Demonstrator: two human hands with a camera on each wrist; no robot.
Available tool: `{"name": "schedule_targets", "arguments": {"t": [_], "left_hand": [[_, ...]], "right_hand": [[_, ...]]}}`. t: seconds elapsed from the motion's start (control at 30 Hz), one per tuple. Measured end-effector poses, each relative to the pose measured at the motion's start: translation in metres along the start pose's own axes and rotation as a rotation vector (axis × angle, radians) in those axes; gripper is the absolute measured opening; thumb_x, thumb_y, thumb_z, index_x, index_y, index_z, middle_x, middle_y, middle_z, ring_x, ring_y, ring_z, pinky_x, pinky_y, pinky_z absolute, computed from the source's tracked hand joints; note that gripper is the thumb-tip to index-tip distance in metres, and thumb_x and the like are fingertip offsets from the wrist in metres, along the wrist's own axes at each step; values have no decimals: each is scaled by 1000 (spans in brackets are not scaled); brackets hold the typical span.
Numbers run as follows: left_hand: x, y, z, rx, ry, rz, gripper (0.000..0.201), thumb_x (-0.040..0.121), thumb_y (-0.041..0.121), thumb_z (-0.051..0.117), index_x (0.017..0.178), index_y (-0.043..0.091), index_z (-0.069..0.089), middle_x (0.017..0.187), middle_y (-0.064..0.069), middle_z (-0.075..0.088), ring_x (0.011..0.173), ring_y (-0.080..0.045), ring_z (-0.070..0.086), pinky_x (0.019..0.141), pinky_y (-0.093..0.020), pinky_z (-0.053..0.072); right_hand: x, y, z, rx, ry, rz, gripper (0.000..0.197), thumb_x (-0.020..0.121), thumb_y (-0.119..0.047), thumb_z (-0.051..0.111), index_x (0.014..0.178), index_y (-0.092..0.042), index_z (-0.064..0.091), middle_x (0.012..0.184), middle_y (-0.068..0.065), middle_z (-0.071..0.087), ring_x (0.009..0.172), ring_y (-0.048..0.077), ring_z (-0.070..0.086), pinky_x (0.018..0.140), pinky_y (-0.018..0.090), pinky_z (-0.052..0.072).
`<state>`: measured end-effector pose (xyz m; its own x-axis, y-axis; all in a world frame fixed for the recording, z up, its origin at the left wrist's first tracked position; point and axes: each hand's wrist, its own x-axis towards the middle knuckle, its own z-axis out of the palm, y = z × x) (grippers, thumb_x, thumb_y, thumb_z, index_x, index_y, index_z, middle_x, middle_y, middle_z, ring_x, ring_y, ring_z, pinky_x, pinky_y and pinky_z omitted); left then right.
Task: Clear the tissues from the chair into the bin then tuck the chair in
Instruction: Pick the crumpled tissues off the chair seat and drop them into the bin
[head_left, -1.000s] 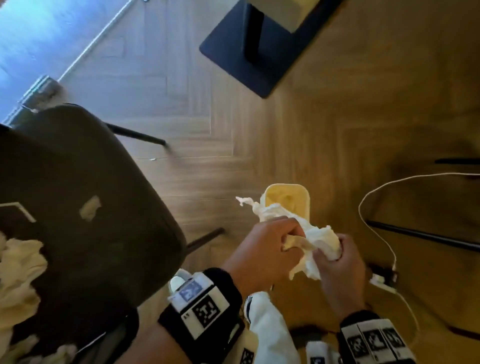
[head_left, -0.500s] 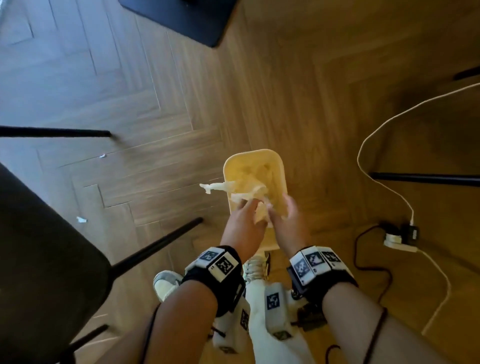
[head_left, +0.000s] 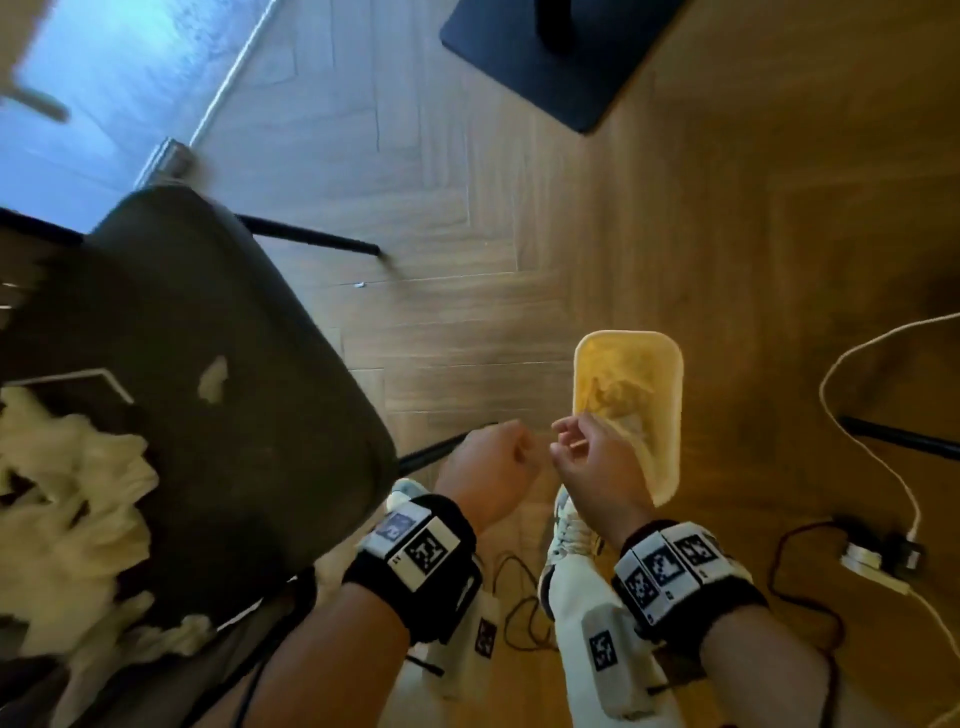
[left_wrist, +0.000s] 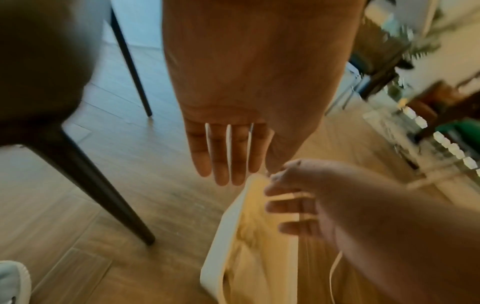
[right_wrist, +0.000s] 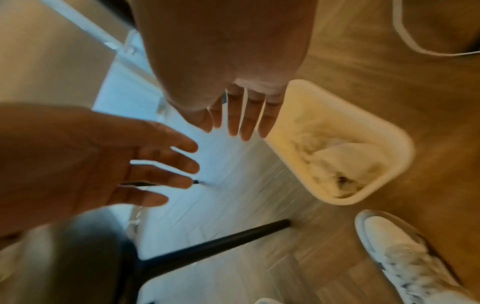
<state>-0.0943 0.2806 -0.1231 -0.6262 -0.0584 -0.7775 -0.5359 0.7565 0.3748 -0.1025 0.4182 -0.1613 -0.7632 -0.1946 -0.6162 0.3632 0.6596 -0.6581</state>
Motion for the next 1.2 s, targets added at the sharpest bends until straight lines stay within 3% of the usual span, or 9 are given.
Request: {"name": "schedule_targets", "arguments": {"t": [0.23, 0.37, 0.47, 0.57, 0.67, 0.8, 1.0, 1.1, 1.2], "left_hand": [[-61, -97, -154, -157, 319, -191, 13, 90, 31, 58, 99, 21, 62, 88, 5, 61, 81, -9, 60, 77, -30, 53], [-49, -166, -197, -53, 546, -380, 32, 86, 33, 61, 114, 19, 52, 114, -5, 52, 99, -24, 57, 85, -41, 49], [-36, -192, -194, -31, 476, -446, 43, 84, 35, 64, 119, 16, 48, 121, -11, 50, 104, -32, 57, 89, -47, 49], [-33, -195, -186, -102, 418, -363, 17, 91, 28, 56, 102, 16, 54, 104, -9, 62, 91, -27, 61, 82, -46, 53], [-49, -188, -179, -253, 422, -163, 6, 92, 24, 54, 89, 20, 57, 86, -1, 62, 76, -16, 61, 72, -40, 56], [-76, -186, -177, -294, 412, 14, 18, 89, 20, 60, 107, 22, 62, 106, 3, 66, 95, -8, 64, 84, -33, 56], [-114, -224, -224, -131, 245, -19, 50, 80, 35, 69, 126, 25, 51, 126, 5, 52, 114, -13, 48, 99, -36, 44], [-133, -268, -247, -133, 416, -123, 55, 80, 42, 67, 130, 29, 48, 131, 3, 47, 118, -15, 45, 97, -36, 45], [-134, -319, -254, -26, 521, -412, 74, 75, 52, 69, 138, 29, 38, 143, -3, 37, 127, -25, 41, 98, -43, 45]], "right_hand": [[-3, -132, 68, -115, -289, -264, 13, 90, -27, 58, 103, -25, 60, 98, -8, 58, 86, 4, 58, 73, 20, 49], [0, -171, 94, -181, -303, -358, 18, 88, -28, 60, 106, -26, 60, 101, -5, 62, 90, 10, 60, 80, 30, 55], [2, -186, 109, -229, -307, -392, 22, 88, -29, 61, 110, -26, 60, 105, -5, 62, 91, 9, 60, 80, 31, 56], [3, -209, 122, -243, -299, -398, 26, 91, -31, 58, 116, -25, 56, 102, -6, 61, 86, 7, 59, 76, 25, 53], [5, -246, 137, -31, -355, -161, 26, 95, -38, 49, 118, -27, 50, 103, -1, 62, 85, 10, 62, 73, 31, 56], [-1, -294, 167, 388, -610, 414, 45, 91, -56, 44, 118, -20, 53, 113, 10, 60, 98, 27, 61, 68, 40, 55], [-2, -334, 212, 327, -541, 469, 28, 97, -37, 44, 90, -14, 60, 77, 5, 58, 67, 16, 55, 60, 30, 44], [4, -343, 230, 432, -605, 477, 28, 98, -30, 43, 89, -10, 60, 71, 4, 55, 52, 11, 50, 55, 24, 40], [7, -340, 242, 469, -680, 505, 28, 97, -31, 42, 92, -10, 60, 80, 6, 59, 67, 16, 58, 62, 28, 45]]}}
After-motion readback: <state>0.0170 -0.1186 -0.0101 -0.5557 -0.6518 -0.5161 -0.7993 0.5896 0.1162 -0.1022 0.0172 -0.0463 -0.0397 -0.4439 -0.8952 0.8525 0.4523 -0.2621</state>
